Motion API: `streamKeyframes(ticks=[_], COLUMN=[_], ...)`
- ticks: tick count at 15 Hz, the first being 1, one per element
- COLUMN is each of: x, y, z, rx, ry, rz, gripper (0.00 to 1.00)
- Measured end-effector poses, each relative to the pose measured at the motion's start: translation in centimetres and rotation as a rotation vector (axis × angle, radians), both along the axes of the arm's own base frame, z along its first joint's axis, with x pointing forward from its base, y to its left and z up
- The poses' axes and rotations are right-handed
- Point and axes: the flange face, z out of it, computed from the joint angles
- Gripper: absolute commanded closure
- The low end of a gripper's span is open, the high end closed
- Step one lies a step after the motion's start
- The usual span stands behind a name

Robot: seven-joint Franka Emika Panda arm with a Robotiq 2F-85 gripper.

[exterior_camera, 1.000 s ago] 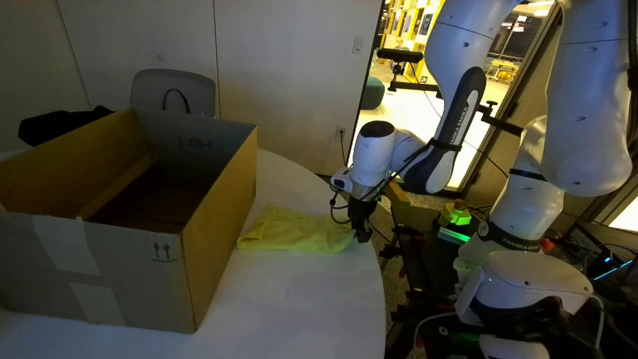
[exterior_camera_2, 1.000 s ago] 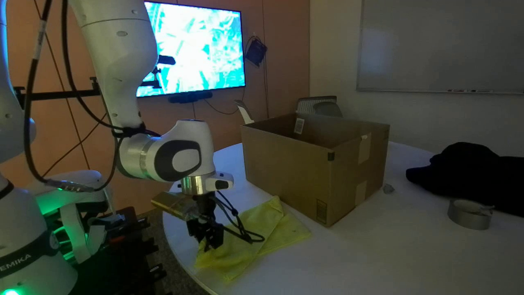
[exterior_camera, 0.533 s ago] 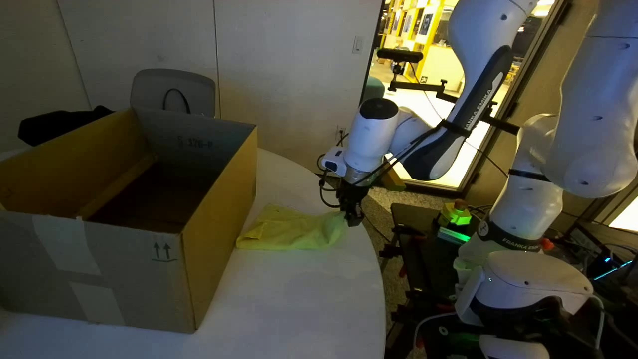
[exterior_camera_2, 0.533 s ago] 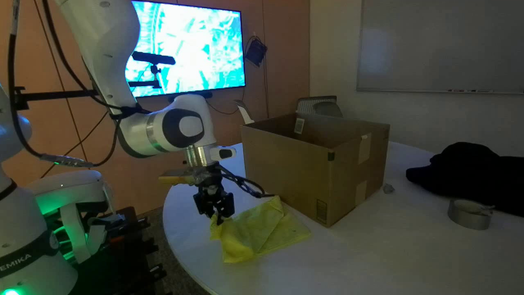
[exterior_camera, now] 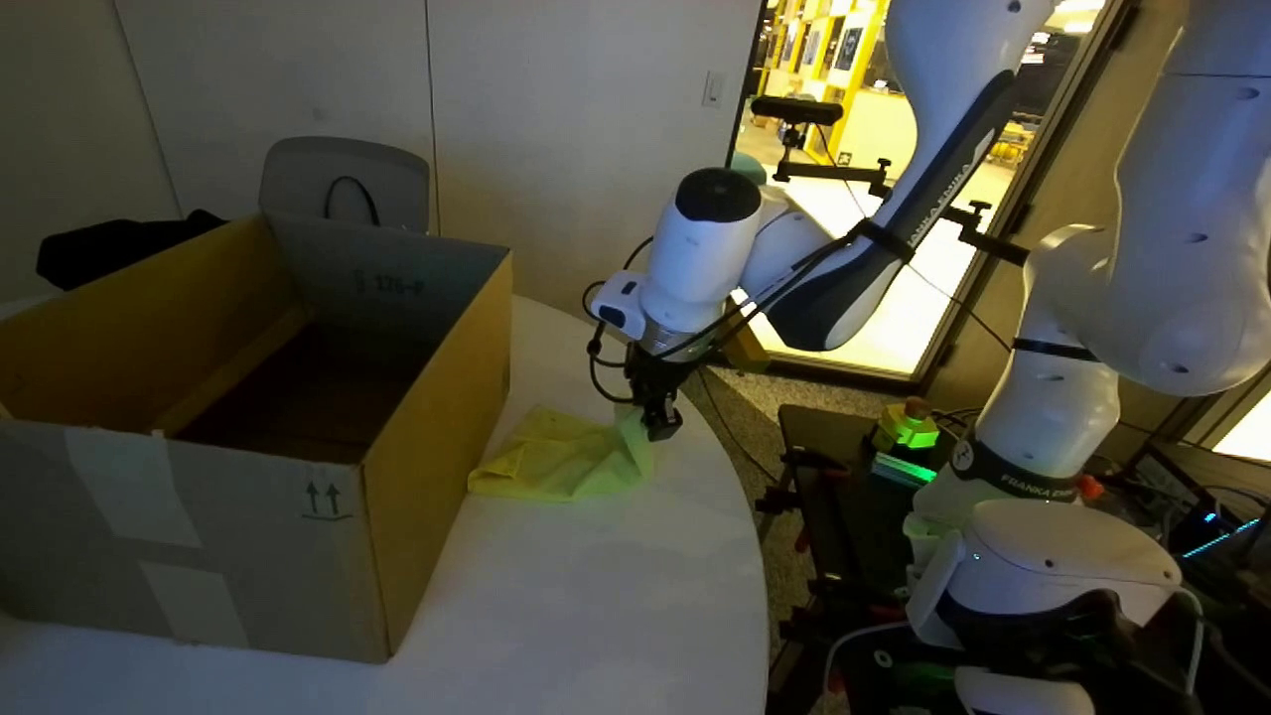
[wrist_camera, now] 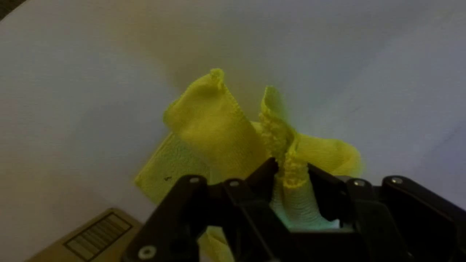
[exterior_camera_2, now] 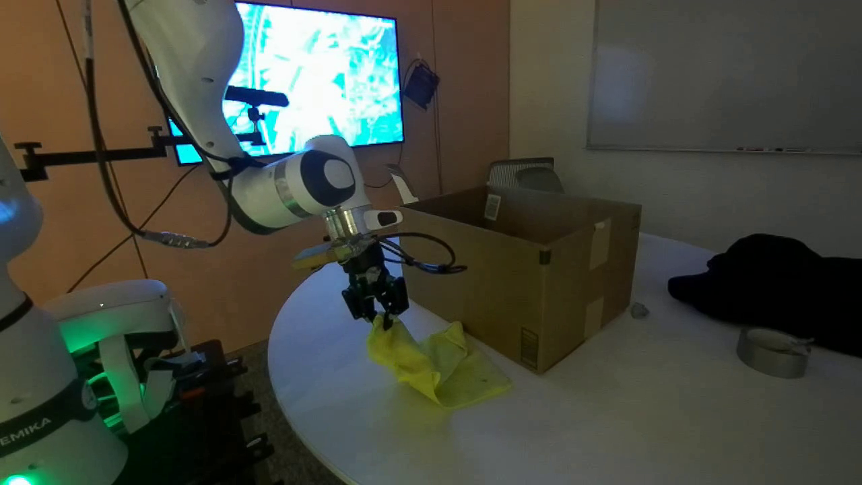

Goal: Put the marker on the towel then put the towel in the box

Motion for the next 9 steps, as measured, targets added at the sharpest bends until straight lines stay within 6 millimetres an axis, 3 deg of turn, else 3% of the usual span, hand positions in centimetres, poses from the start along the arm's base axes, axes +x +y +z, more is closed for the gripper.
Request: streamKeyframes(ticks=[4,9], x=[2.1,4.8], y=[1.1,2.3], z=[0.1,-0.9], rx=[0.008,0.031], ry=[-0.069,-0.198], rz=[-0.083,-0.320], gripper=[0.91,0.91])
